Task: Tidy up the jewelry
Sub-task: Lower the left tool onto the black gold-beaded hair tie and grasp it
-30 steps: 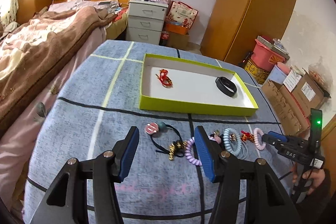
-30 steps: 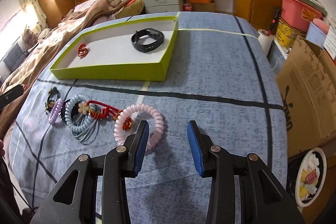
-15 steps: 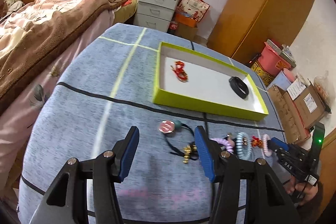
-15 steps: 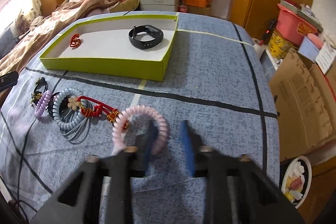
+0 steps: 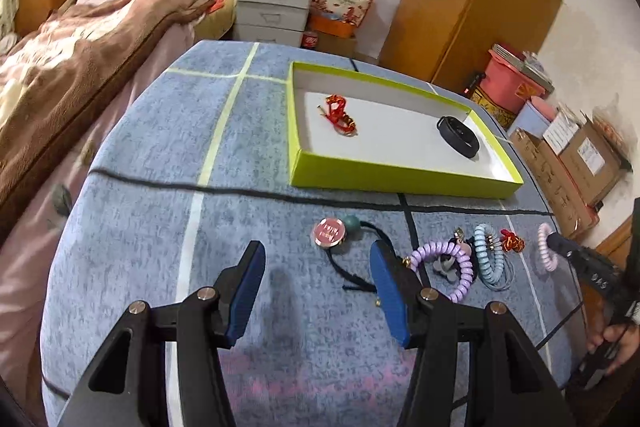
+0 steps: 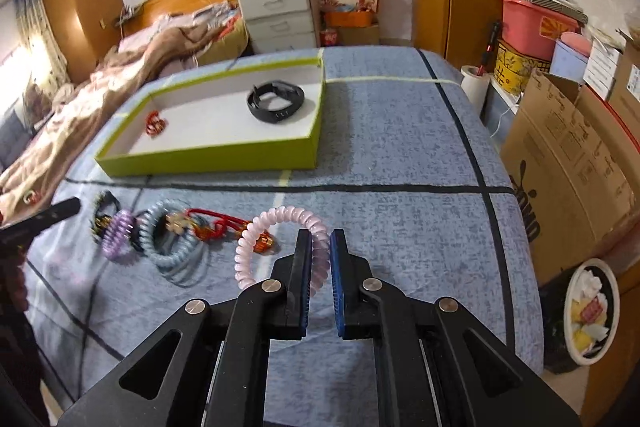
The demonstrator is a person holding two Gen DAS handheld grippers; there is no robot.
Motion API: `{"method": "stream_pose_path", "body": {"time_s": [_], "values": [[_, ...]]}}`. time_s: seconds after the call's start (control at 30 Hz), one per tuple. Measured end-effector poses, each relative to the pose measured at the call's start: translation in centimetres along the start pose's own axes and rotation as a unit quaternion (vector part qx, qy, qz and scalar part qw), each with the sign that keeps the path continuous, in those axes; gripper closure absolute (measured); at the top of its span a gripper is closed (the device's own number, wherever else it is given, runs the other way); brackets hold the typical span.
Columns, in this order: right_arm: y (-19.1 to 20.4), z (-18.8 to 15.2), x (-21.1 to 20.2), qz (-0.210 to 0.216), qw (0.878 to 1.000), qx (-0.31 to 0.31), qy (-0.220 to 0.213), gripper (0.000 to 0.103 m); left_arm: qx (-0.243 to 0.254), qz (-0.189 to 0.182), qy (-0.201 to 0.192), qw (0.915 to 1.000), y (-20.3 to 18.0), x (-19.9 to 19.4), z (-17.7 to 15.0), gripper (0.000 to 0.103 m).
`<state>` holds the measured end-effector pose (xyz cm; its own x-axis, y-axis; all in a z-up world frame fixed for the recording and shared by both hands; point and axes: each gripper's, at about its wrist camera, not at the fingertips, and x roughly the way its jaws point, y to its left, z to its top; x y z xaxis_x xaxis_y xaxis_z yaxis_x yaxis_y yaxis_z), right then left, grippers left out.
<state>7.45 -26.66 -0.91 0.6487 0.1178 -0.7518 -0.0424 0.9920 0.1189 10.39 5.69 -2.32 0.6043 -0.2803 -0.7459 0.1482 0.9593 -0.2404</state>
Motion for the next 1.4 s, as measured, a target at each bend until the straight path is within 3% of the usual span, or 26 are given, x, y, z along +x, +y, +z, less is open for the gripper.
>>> {"method": "stream_pose_path", "body": {"time_s": [0.1,0.2,0.27,0.37,0.47,0.53,0.63,0.7,0.87,0.93,1.3,1.4], "values": [[0.6,0.3,-0.3,0.013,1.0,0.004,-0.008,0.093,0.006,0.02,0.001,0.9998,-0.2,0.5,0.5,0.046],[1.3,0.4,-0.2,0.02,1.0,0.003,-0.008,0.093,0.027,0.016,0.009,0.9995,-0.8,1.2,0.8,0.046],[1.4,0.4,0.0,0.024,1.0,0.007,-0.007,0.093,0.013,0.008,0.028,0.9995,-0.5,2.1,1.0,0.046],[1.6,0.3,0.1,0.031,0.999,0.009,-0.006,0.093,0.016,0.018,0.022,0.9995,-0.5,2.0,0.8,0.046],[1.8,0.2,0.1,0.032,0.999,0.009,-0.005,0.093,0.001,-0.005,0.011,0.9999,-0.3,0.9,0.5,0.046],[1.9,0.1,0.1,0.034,0.999,0.008,-0.006,0.093,0.022,0.003,-0.006,0.9997,-1.1,-0.2,0.2,0.046],[2.0,0.0,0.1,0.038,0.999,0.01,-0.005,0.093,0.04,-0.047,-0.012,0.998,-2.2,-1.0,-0.3,0.046],[2.0,-0.1,0.1,0.04,0.999,0.01,-0.004,0.093,0.056,-0.042,-0.008,0.9975,-3.0,-0.8,-0.6,0.046],[1.8,-0.4,0.1,0.041,0.999,0.015,-0.001,0.093,0.079,-0.035,0.009,0.9962,-4.3,0.3,-1.0,0.058],[1.9,-0.5,0.1,0.043,0.999,0.016,0.0,0.093,0.079,-0.028,0.014,0.9964,-4.4,0.8,-1.0,0.066],[2.6,-0.6,0.2,0.045,0.999,0.007,0.002,0.093,0.091,-0.02,0.027,0.9953,-5.1,1.9,-1.3,0.068],[2.8,-0.6,0.2,0.046,0.999,0.006,0.001,0.093,0.088,-0.013,0.025,0.9957,-5.1,1.8,-1.3,0.075]]}}
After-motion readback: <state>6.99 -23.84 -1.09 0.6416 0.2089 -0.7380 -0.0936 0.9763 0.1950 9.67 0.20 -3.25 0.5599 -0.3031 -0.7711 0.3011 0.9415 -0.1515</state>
